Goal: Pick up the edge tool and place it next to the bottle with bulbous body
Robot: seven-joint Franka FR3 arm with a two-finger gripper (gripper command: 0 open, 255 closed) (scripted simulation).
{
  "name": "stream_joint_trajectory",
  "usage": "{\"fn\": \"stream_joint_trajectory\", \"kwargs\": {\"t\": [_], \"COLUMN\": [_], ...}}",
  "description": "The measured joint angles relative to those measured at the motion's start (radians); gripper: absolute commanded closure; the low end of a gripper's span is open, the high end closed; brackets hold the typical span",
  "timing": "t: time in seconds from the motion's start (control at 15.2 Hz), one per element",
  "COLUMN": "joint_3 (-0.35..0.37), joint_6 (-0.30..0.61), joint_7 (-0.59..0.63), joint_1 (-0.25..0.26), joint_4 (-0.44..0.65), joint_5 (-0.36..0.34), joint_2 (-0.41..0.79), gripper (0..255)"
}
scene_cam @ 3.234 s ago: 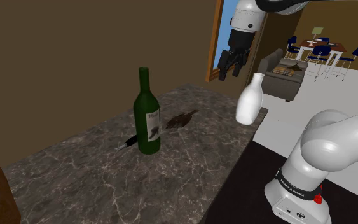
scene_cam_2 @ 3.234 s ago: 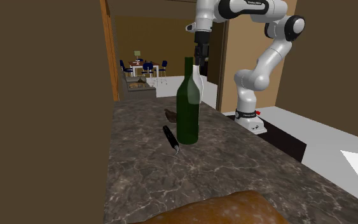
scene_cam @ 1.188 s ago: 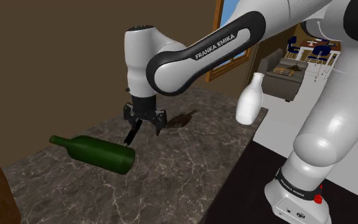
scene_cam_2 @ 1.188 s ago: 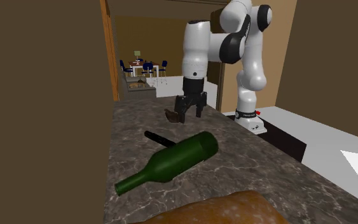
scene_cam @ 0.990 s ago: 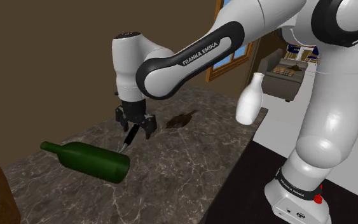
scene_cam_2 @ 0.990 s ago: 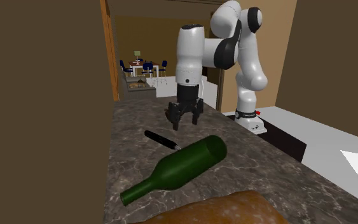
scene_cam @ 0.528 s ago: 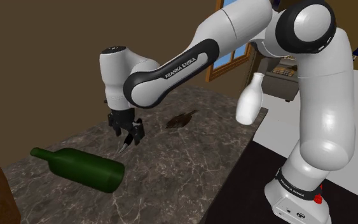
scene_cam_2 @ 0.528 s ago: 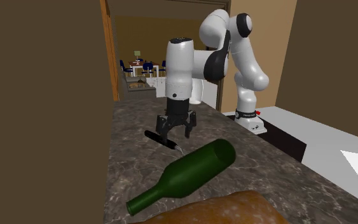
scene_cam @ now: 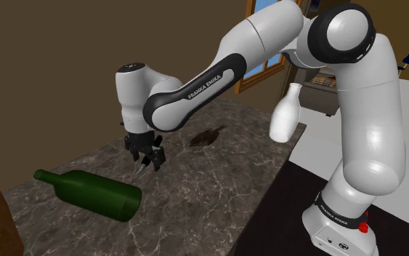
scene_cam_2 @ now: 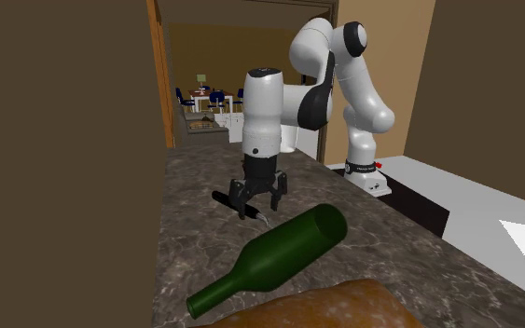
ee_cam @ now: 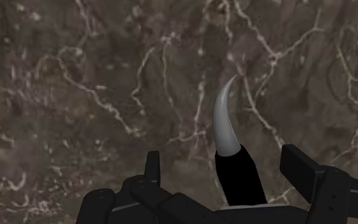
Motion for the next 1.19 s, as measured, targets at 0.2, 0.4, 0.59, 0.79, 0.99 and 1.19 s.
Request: {"fn": "stream_joint_trajectory", "kwargs": {"t": [0.2, 0.4, 0.59, 0.79, 0.99, 1.19], "joint_3": [0.000, 0.000, 0.000, 0.000, 0.005, 0.015], "joint_6": [0.001, 0.001, 0.001, 0.001, -0.012, -0.035], "joint_7": [0.000, 0.000, 0.000, 0.000, -0.004, -0.015], "joint_1": [0.000, 0.000, 0.000, 0.000, -0.003, -0.011], "joint_4": [0.000, 0.000, 0.000, 0.000, 0.006, 0.013], "joint_5": [0.000, 0.000, -0.001, -0.001, 0.007, 0.024], "joint_2": [0.000, 0.000, 0.000, 0.000, -0.008, -0.028], "gripper": [255, 255, 255, 255, 255, 255]}}
